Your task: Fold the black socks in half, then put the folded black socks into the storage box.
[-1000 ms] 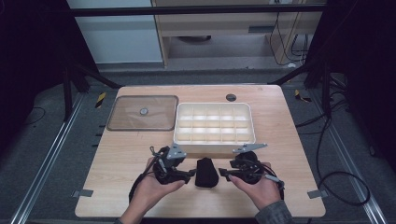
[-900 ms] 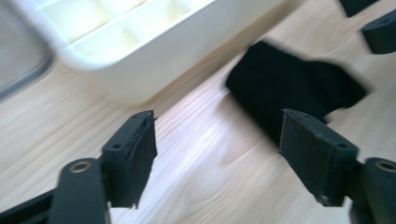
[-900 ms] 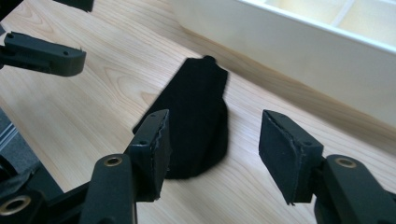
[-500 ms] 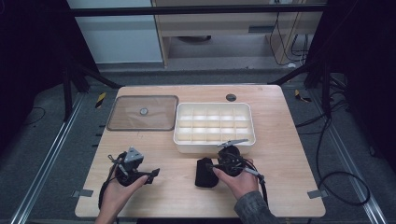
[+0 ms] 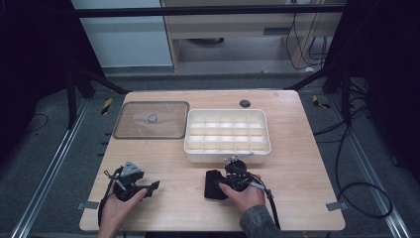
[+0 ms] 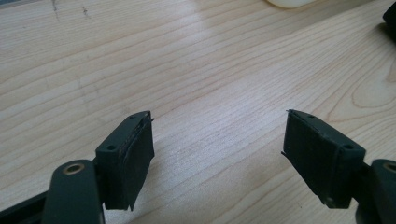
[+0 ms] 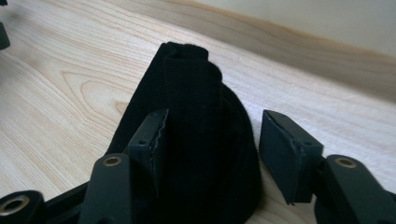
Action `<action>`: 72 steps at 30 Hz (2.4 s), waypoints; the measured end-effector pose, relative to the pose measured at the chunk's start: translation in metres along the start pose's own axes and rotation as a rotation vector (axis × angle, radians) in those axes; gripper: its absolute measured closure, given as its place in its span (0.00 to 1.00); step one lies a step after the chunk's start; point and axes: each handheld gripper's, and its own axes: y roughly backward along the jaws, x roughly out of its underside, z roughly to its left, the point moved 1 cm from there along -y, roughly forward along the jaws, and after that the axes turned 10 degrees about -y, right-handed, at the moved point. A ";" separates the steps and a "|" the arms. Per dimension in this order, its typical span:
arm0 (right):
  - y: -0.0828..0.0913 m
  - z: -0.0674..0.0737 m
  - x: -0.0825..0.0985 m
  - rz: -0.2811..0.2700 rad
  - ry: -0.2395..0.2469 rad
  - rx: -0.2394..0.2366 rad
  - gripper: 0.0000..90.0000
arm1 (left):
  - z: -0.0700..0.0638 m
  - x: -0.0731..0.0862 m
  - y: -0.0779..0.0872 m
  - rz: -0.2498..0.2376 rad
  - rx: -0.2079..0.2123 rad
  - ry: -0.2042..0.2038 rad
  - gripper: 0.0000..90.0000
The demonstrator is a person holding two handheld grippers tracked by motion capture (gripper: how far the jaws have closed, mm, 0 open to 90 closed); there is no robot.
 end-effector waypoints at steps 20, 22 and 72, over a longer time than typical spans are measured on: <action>0.047 -0.014 0.000 -0.081 0.046 -0.045 0.76 | 0.029 0.011 0.005 -0.008 -0.109 0.006 0.07; 0.058 -0.021 -0.002 -0.100 0.048 -0.026 0.76 | 0.033 0.012 0.005 0.000 -0.131 0.015 0.06; 0.166 -0.088 -0.108 -0.281 0.060 0.200 0.75 | 0.045 0.024 -0.010 0.030 -0.150 0.032 0.00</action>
